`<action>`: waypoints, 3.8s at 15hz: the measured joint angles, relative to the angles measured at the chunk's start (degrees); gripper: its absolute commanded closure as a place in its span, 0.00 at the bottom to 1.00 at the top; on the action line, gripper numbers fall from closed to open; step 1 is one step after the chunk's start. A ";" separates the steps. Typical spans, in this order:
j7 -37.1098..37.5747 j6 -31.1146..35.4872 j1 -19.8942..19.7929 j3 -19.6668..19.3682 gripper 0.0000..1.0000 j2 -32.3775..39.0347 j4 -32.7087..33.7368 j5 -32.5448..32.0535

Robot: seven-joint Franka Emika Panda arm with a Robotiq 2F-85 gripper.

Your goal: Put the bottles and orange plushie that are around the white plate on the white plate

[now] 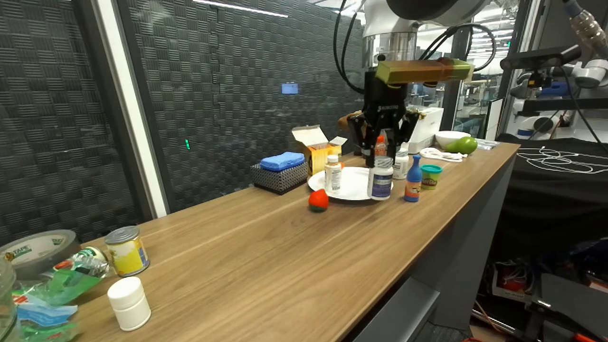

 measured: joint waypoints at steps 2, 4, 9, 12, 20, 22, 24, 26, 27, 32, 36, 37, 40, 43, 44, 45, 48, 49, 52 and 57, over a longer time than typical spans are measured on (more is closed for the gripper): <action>0.00 0.22 0.00 0.07 0.81 1.21 1.74 -0.02; 0.00 0.31 0.00 0.19 0.81 2.88 3.73 -0.11; -0.02 0.60 0.00 0.20 0.81 6.92 7.88 -0.47; -0.02 1.65 -0.08 -0.23 0.81 8.88 9.04 -0.60; -0.02 5.23 -0.11 -1.18 0.81 11.54 10.44 -0.82; -0.02 5.84 -0.11 -1.19 0.81 12.04 10.44 -1.23; -0.02 6.11 -0.03 -1.19 0.81 12.38 10.45 -1.55; -0.07 6.14 0.10 -1.18 0.81 12.38 10.46 -1.93; -0.09 6.14 0.18 -1.18 0.81 12.38 10.46 -2.14; -0.08 6.76 0.47 -1.19 0.81 12.38 10.46 -4.19; -0.05 8.60 0.47 -1.62 0.81 12.67 10.45 -6.21; -0.05 9.01 0.47 -1.76 0.81 12.78 10.45 -6.29; -0.09 9.62 0.46 -2.16 0.57 13.09 10.45 -6.29; -0.24 9.76 0.44 -2.33 0.23 13.27 10.39 -6.29; -0.30 9.81 0.44 -2.33 0.16 13.27 10.36 -6.29; -0.38 9.88 0.44 -2.33 0.08 13.27 10.35 -6.29; -0.92 10.23 0.44 -2.33 0.00 12.93 10.11 -6.13; -1.09 10.30 0.43 -2.33 0.00 12.58 9.87 -6.11; -1.64 10.09 0.34 -2.41 0.00 10.48 8.22 -6.11; -2.17 9.21 -1.29 -3.39 0.00 4.74 4.80 -6.10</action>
